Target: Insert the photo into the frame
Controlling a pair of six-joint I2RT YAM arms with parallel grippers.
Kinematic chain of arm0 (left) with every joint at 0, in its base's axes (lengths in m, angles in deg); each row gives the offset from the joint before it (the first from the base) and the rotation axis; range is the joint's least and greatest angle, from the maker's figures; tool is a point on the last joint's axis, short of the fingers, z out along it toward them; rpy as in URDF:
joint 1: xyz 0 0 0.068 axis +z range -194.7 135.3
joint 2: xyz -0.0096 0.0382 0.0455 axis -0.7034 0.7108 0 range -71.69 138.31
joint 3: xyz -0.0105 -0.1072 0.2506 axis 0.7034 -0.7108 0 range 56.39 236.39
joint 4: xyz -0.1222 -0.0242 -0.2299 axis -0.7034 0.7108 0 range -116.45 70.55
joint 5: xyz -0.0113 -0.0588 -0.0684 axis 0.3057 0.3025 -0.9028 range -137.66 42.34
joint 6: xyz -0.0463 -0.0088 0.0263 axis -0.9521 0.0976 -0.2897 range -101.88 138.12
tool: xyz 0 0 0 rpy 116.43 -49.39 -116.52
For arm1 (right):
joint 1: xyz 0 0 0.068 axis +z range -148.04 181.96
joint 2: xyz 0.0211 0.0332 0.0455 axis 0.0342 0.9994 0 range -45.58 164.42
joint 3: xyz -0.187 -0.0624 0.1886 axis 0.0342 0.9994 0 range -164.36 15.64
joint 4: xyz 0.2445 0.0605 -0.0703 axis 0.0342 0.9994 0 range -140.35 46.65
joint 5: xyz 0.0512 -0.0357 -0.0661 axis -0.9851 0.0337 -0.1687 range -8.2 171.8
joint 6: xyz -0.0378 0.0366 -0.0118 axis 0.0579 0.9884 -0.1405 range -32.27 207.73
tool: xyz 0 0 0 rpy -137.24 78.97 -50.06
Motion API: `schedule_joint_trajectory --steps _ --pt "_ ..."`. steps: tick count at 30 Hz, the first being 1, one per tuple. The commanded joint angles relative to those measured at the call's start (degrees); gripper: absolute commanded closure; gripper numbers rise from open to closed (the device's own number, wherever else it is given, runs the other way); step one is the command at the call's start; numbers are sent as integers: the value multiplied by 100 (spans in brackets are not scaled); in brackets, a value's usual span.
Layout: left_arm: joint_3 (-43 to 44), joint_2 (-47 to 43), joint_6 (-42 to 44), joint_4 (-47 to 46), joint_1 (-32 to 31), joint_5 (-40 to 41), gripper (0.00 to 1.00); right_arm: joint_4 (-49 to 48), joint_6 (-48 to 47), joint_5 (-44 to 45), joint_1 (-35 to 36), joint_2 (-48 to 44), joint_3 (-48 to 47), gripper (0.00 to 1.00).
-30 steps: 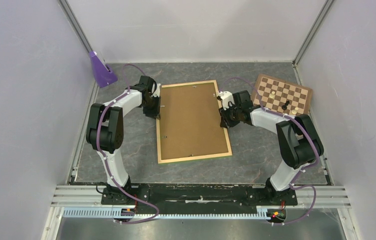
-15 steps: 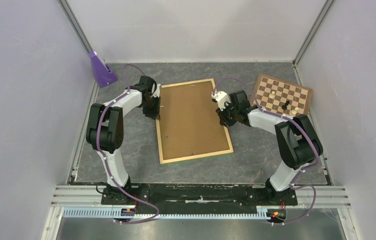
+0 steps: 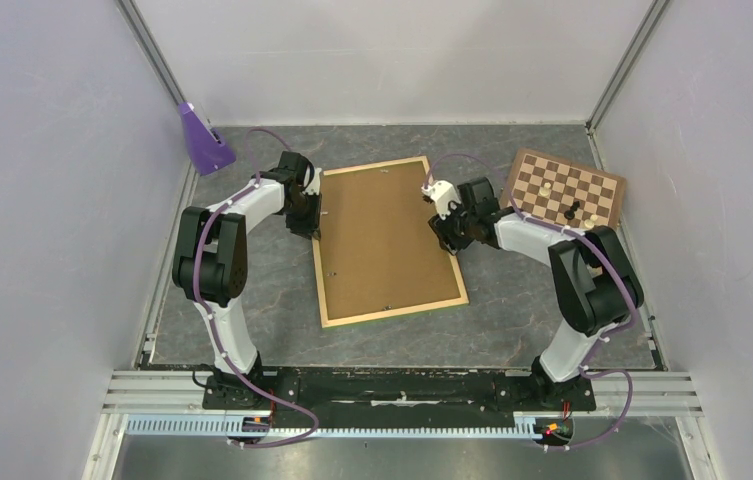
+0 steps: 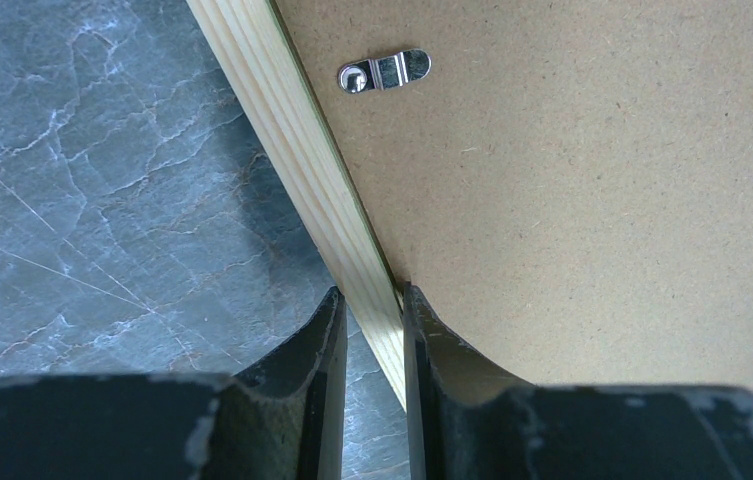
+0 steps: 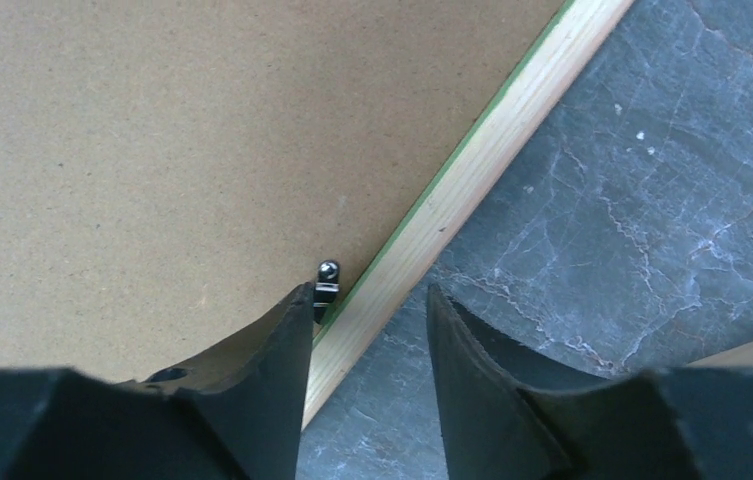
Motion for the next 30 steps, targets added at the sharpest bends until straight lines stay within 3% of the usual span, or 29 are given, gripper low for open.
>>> schedule_joint_trajectory --steps 1,11,19,30 --pt "225 -220 457 -61 -65 -205 98 653 303 -11 -196 261 -147 49" --pt "217 -202 460 -53 -65 -228 98 620 1554 -1059 -702 244 -598 44" --pt "234 -163 451 -54 -65 -244 98 582 1953 -1699 -721 286 -641 43" --pt "235 -89 766 96 -82 -468 98 270 1882 -1132 -719 107 -826 43"
